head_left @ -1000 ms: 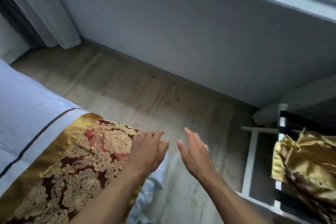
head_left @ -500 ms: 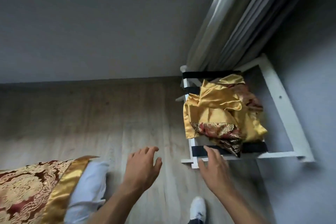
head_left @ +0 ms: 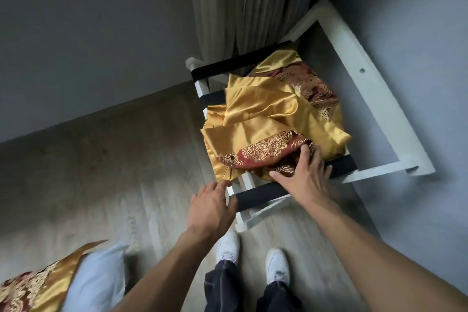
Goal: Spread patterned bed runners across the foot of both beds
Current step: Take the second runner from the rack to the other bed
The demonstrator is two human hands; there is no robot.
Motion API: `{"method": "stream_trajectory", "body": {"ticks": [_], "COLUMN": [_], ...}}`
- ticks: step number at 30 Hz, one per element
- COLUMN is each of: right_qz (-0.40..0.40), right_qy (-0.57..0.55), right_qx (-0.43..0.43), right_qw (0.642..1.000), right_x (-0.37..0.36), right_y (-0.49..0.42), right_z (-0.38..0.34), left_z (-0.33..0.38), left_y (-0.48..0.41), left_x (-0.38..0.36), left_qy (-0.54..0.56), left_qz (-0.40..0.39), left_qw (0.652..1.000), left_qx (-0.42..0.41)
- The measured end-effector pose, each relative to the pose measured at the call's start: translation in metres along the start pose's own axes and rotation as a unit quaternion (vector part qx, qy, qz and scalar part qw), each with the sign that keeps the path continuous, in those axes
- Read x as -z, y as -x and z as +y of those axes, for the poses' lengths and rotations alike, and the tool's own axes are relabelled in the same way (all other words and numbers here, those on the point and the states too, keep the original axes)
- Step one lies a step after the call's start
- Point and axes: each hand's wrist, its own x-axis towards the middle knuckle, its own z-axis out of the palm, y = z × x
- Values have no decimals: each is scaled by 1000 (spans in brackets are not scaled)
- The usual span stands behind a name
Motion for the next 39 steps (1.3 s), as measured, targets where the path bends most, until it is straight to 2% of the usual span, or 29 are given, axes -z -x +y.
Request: {"method": "stream_trajectory", "body": {"ticks": [3, 6, 8, 10, 13, 17, 22, 26, 31, 34, 36, 39], "right_qz": [25, 77, 84, 72, 67, 92, 191, 308, 388, 424, 449, 488], "right_qy": [-113, -274, -313, -307, -319, -325, -321, -338, -381, -394, -389, -394], "right_qx": [-52, -138, -173, -181, -154, -90, -36, 38, 104, 106, 92, 59], "right_qw": [992, 949, 930, 932, 933, 937, 927, 889, 833, 809, 799, 777], "right_x": [-7, -16, -21, -25, -23, 19, 91, 165, 252, 297, 323, 354], "right_y": [-29, -50, -58, -57, -41, 11, 63, 90, 113, 128, 143, 174], "right_z": [-15, -34, -44, -49, -51, -57, -56, -64, -64, -52, -39, -14], "left_z": [2, -1, -6, -11, -12, 8, 54, 103, 185, 234, 262, 305], "left_y": [-23, -31, -34, -35, -33, -30, -35, -33, -22, -10, -1, 21], "left_x": [-4, -8, -7, -3, 10, 43, 91, 123, 170, 195, 207, 219], "left_qy": [3, 25, 42, 42, 50, 95, 85, 80, 158, 230, 239, 225], "left_qz": [6, 2, -4, -8, -10, 7, -14, -59, -80, -97, -88, -128], "left_qw": [1000, 999, 999, 999, 998, 992, 981, 967, 922, 885, 863, 839], "left_qx": [-18, -23, -24, -25, -35, -77, -171, -234, -343, -394, -436, -478]}}
